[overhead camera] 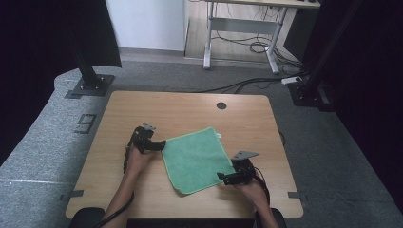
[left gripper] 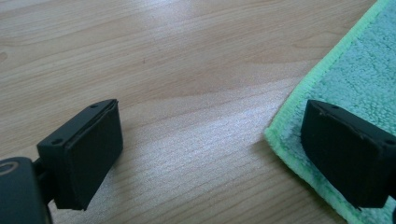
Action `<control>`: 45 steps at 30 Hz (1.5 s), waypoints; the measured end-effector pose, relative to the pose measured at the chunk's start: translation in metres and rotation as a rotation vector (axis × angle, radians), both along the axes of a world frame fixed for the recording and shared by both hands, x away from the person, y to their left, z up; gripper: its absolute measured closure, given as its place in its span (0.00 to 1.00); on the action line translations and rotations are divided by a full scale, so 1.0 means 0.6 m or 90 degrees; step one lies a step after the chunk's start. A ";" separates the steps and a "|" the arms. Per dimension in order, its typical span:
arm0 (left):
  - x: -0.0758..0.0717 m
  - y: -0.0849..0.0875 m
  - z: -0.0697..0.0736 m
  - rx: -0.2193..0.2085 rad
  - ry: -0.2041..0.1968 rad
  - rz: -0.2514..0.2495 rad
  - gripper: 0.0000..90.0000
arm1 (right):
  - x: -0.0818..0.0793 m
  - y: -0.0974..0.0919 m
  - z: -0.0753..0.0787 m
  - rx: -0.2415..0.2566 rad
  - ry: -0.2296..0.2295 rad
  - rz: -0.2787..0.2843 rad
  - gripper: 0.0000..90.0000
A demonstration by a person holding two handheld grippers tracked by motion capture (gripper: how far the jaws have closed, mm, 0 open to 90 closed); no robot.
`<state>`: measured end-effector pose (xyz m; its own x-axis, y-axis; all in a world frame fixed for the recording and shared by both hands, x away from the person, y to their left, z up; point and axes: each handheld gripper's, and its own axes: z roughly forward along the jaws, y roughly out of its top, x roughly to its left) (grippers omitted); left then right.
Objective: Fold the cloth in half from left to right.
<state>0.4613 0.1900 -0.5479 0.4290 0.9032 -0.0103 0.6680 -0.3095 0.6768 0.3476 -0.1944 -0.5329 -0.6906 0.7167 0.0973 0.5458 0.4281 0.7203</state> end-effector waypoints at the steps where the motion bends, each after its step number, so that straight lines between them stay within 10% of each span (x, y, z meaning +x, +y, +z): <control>1: 0.000 0.000 0.000 0.000 0.000 0.000 0.07 | -0.001 0.003 0.000 0.002 -0.001 0.006 0.15; 33: -0.002 0.001 0.000 -0.003 -0.006 0.005 0.11 | -0.059 0.201 -0.004 0.001 0.046 0.279 0.42; 45: -0.003 0.000 0.001 -0.004 -0.008 -0.001 0.12 | -0.061 0.265 0.006 -0.061 0.028 0.301 0.89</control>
